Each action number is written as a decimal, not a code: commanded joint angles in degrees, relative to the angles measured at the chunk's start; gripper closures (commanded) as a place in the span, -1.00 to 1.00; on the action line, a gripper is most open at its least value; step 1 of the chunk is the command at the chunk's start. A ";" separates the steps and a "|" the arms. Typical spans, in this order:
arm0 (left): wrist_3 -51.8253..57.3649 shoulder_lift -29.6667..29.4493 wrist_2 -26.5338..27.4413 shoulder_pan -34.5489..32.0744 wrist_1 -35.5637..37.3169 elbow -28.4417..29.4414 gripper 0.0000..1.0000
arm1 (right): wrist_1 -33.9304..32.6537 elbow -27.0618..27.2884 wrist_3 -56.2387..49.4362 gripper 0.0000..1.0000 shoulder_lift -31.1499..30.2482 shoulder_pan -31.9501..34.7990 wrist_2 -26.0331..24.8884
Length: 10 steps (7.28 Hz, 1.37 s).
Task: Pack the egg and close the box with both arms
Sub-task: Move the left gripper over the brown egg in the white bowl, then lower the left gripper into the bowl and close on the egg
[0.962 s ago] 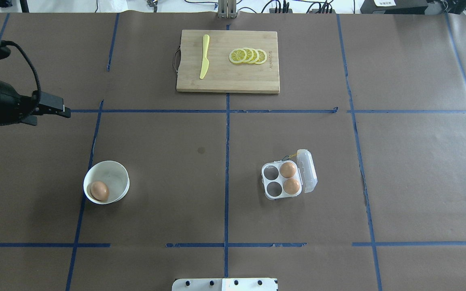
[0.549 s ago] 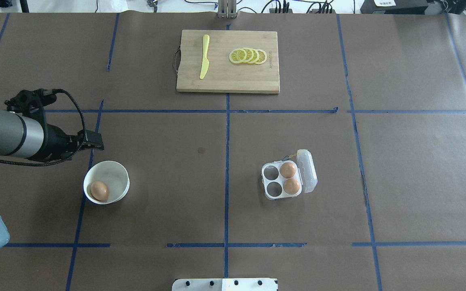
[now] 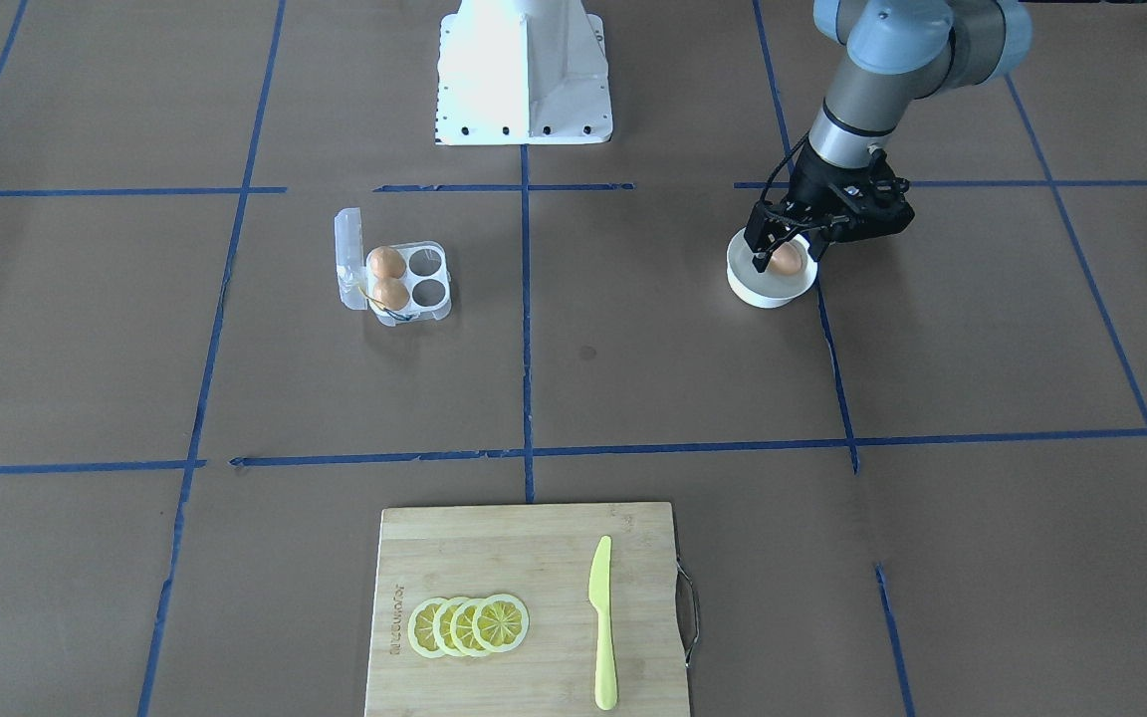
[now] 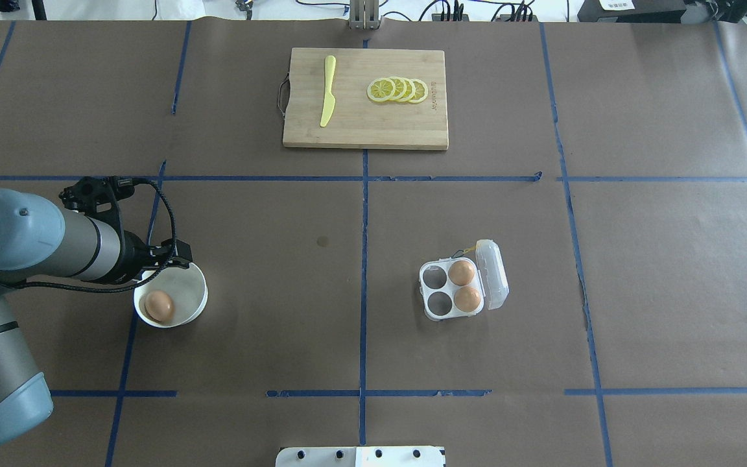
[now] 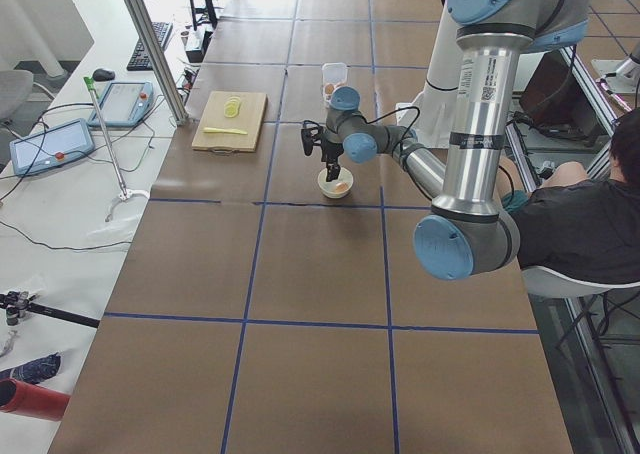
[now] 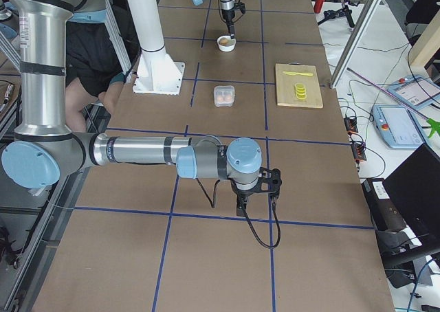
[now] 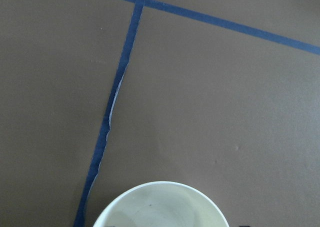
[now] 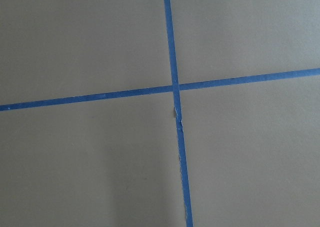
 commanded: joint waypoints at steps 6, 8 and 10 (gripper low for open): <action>0.08 -1.06 0.87 2.27 2.15 2.56 -0.52 | 0.00 -0.17 -0.01 -1.00 0.00 0.00 -0.02; 0.08 -0.97 0.87 2.80 2.24 2.57 -0.52 | -0.09 0.01 -0.01 -1.00 0.00 0.00 0.07; 0.08 -0.88 0.96 3.16 2.24 2.57 -0.52 | -0.09 0.18 -0.01 -1.00 0.00 0.00 0.16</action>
